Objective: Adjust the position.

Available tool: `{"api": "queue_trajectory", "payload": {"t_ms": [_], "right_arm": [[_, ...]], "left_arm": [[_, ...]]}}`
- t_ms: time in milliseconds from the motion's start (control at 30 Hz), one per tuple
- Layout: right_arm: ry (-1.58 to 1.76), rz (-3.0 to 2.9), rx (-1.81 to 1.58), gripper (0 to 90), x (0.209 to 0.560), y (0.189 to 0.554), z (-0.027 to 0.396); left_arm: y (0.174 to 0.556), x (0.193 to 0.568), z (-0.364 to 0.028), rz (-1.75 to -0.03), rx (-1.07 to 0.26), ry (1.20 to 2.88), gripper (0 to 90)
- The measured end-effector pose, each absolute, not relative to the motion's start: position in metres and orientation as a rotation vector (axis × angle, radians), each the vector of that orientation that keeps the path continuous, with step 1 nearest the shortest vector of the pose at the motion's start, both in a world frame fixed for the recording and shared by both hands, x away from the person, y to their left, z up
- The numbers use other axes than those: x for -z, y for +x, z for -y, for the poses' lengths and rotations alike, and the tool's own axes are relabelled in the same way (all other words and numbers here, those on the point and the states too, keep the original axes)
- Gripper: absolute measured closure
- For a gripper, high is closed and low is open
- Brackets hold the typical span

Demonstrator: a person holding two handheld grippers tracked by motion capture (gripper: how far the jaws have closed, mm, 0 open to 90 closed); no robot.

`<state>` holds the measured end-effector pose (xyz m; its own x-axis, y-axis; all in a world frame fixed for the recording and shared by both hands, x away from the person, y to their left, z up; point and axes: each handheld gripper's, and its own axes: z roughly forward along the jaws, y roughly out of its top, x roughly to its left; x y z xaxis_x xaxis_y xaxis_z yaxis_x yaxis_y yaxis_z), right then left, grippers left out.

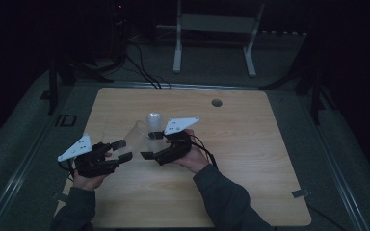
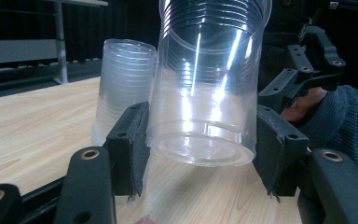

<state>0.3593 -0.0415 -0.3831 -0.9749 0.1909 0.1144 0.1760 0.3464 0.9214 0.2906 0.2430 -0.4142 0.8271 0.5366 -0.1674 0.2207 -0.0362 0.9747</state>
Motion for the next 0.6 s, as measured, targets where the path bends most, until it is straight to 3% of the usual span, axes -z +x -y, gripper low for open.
{"api": "queue_trajectory", "payload": {"t_ms": [600], "right_arm": [[0.375, -2.53, -1.908, 21.6, 0.3845, 0.3616, 0.0382]], "left_arm": [[0.291, 0.4168, -0.2432, -0.599, -0.263, 1.584, 42.6]]}}
